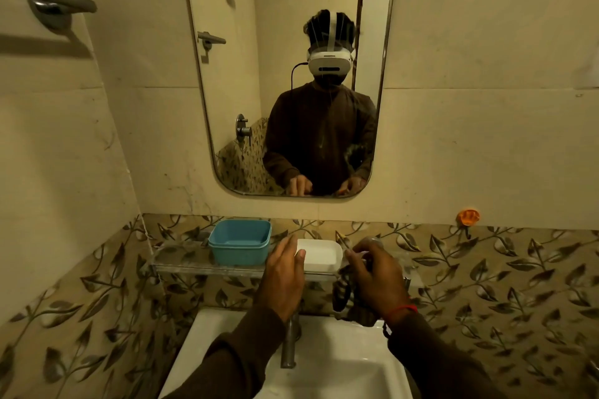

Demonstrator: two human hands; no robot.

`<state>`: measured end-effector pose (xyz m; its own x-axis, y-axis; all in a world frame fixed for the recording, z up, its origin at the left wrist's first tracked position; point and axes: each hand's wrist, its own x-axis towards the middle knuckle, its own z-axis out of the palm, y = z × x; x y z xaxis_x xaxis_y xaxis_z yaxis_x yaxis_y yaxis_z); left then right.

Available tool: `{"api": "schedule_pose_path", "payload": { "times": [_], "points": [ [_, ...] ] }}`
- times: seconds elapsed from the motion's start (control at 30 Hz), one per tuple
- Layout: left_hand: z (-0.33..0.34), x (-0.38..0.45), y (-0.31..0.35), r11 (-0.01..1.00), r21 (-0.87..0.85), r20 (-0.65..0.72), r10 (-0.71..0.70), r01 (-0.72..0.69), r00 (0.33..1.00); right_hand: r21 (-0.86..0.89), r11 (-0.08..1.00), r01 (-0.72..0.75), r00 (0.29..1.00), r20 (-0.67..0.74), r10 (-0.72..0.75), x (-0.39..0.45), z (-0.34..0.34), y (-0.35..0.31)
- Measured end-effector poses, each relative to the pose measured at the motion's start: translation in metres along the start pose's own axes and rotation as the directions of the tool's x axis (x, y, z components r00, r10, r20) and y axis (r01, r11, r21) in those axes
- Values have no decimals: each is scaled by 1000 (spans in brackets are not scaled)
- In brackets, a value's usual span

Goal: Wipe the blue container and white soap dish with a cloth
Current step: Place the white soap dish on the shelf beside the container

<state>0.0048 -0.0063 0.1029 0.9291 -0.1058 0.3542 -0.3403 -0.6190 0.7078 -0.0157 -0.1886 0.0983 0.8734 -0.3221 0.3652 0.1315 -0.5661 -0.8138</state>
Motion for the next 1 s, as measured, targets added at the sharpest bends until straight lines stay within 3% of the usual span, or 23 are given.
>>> {"api": "schedule_pose_path", "payload": {
  "times": [0.1,0.17,0.23,0.27,0.33,0.4,0.47,0.53,0.7,0.8,0.9,1.0],
  "points": [
    [-6,-44,2,983,-173,-56,59,-68,997,277,941,-195,980,87,178,-26,-6,-16],
    [-8,-76,1,927,-354,82,-100,123,992,446,831,-331,939,241,245,-41,-5,-25],
    [-8,-98,1,767,-491,307,-290,412,906,555,723,-412,896,390,211,-54,0,-33],
    [-7,-104,-2,624,-563,409,-360,543,838,569,698,-434,876,446,181,-62,4,-36],
    [-6,-106,-17,396,-656,495,-418,643,762,547,716,-433,859,492,144,-71,10,-40],
    [-16,-107,-31,410,-692,418,-445,595,792,477,791,-383,863,491,122,-76,17,-42],
    [-27,-108,-40,550,-663,286,-440,507,851,412,848,-332,871,479,108,-78,24,-42],
    [-36,-108,-48,608,-655,201,-432,449,879,367,869,-331,856,504,114,-80,33,-44],
    [-48,-106,-66,447,-786,223,-440,428,870,306,886,-348,741,668,60,-88,60,-49],
    [-60,-110,-71,452,-824,133,-431,341,892,282,938,-200,771,636,-27,-90,71,-49],
    [-76,-115,-86,449,-842,-20,-581,300,813,271,962,-31,879,466,-103,-94,84,-49],
    [-84,-127,-105,465,-798,-58,-694,384,718,213,962,171,901,360,-240,-97,93,-49]
  ]
}}
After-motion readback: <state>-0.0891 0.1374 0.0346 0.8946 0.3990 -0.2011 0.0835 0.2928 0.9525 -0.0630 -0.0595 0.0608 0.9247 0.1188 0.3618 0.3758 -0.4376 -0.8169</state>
